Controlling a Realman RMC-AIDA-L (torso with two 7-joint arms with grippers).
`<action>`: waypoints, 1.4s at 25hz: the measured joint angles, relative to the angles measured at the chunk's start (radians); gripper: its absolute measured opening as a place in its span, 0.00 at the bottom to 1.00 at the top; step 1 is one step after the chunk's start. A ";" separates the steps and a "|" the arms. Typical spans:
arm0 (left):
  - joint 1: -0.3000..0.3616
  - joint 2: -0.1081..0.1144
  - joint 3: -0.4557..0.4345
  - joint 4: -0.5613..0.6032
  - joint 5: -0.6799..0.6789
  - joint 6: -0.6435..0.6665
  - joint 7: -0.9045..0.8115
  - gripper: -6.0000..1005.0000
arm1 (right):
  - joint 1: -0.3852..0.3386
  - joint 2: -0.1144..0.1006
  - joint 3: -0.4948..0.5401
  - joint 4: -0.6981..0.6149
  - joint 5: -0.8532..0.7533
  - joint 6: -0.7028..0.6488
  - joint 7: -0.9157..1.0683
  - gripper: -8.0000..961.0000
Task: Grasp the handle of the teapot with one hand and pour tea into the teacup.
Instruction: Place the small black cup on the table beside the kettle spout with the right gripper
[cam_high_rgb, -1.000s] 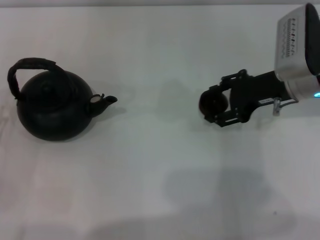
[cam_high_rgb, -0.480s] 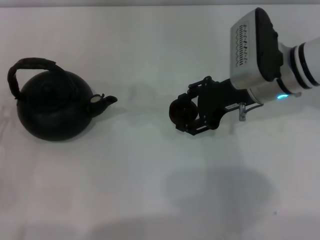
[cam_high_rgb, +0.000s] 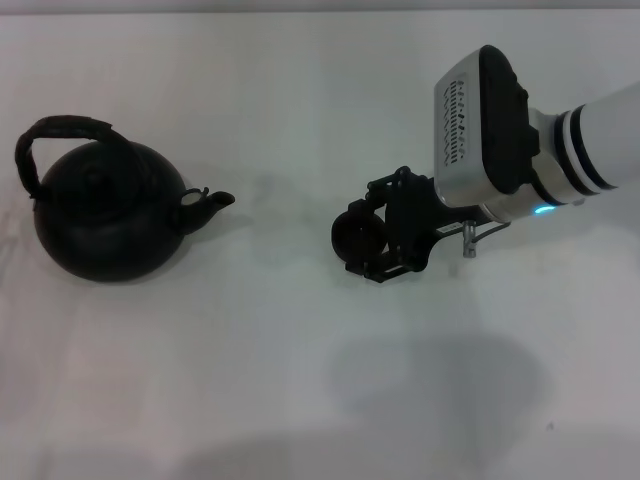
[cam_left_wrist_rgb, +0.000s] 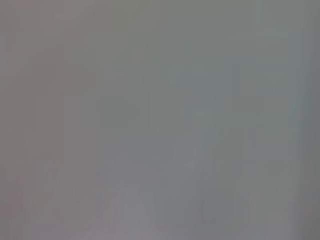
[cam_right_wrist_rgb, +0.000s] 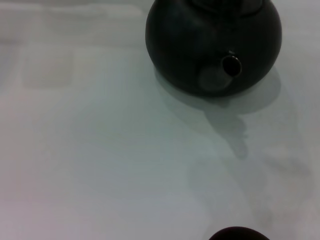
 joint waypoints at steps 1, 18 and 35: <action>0.000 0.000 0.000 0.000 0.000 0.000 0.000 0.84 | -0.001 0.000 -0.004 0.000 0.001 -0.004 0.000 0.76; 0.005 0.000 0.002 0.000 0.000 0.003 0.000 0.84 | -0.009 0.001 -0.048 0.014 0.025 -0.053 -0.001 0.76; 0.003 0.000 0.001 0.000 0.000 0.006 0.000 0.84 | -0.009 -0.002 -0.048 0.016 0.021 -0.063 -0.008 0.77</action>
